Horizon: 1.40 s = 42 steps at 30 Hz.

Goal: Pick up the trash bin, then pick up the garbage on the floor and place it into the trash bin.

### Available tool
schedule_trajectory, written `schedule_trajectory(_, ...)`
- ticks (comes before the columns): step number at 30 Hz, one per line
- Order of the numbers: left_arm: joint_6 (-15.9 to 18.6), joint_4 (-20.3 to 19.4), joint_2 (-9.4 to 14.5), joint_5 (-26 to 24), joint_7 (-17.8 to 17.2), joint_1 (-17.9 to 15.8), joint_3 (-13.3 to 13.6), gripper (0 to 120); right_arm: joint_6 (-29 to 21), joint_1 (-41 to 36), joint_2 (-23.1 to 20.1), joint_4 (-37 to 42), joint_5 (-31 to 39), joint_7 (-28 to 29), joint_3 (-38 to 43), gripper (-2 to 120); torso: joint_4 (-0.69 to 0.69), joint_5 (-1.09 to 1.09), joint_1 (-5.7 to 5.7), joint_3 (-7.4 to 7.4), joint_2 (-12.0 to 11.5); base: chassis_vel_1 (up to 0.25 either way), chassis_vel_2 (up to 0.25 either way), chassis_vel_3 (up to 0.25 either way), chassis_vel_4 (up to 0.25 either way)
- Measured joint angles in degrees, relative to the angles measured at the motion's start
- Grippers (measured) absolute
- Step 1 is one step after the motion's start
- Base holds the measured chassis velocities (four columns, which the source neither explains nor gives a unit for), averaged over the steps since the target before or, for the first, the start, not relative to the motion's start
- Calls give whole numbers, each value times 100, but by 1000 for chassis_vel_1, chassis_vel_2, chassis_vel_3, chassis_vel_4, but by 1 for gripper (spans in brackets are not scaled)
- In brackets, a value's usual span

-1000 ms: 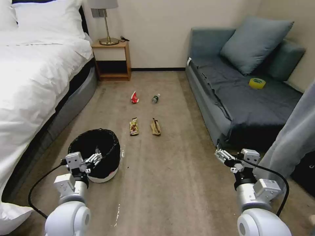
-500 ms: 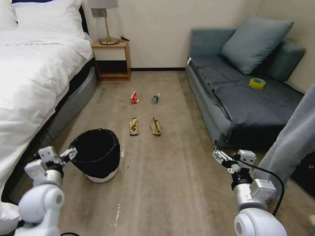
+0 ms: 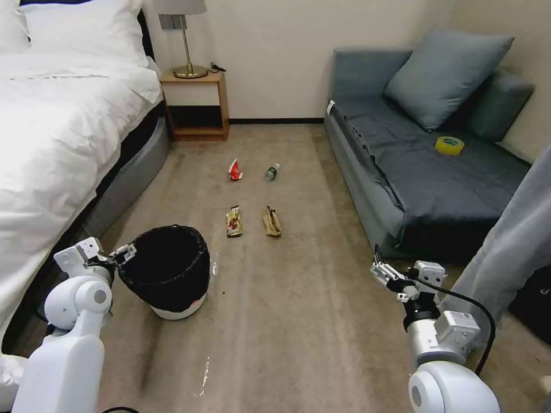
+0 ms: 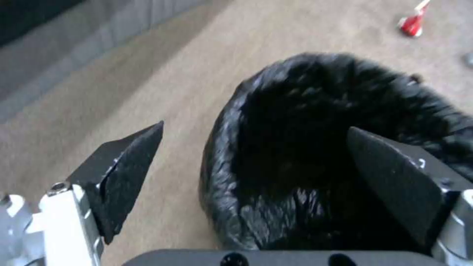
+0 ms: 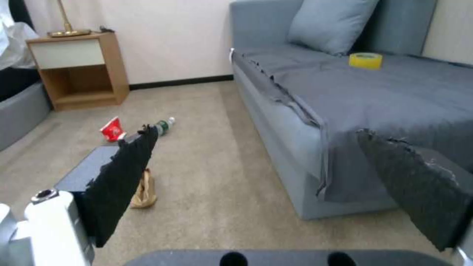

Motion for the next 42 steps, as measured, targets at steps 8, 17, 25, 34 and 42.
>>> schedule_trajectory(8,72,473,13,-330,-264,-220,58,100,-24,88,23,-73,1,-7,-9,100,0,0,0,0,0,0,0,0,0)
schedule_trajectory(17,69,945,34,-536,-398,-521,183,100,-34,140,76,-140,-33,-12,-39,100,0,0,0,0,0,0,0,0,0)
schedule_trajectory(25,58,1267,71,-735,-492,-706,231,100,-29,160,84,-176,-36,-12,-25,100,0,0,0,0,0,0,0,0,0)
schedule_trajectory(34,51,1564,77,-944,-537,-846,263,98,-22,192,98,-198,-47,-11,-32,100,0,0,0,-1,0,0,0,0,0)
schedule_trajectory(42,47,1718,43,-1026,-536,-907,284,73,-10,207,88,-218,-48,-7,-34,100,0,0,0,-1,0,0,0,0,0)
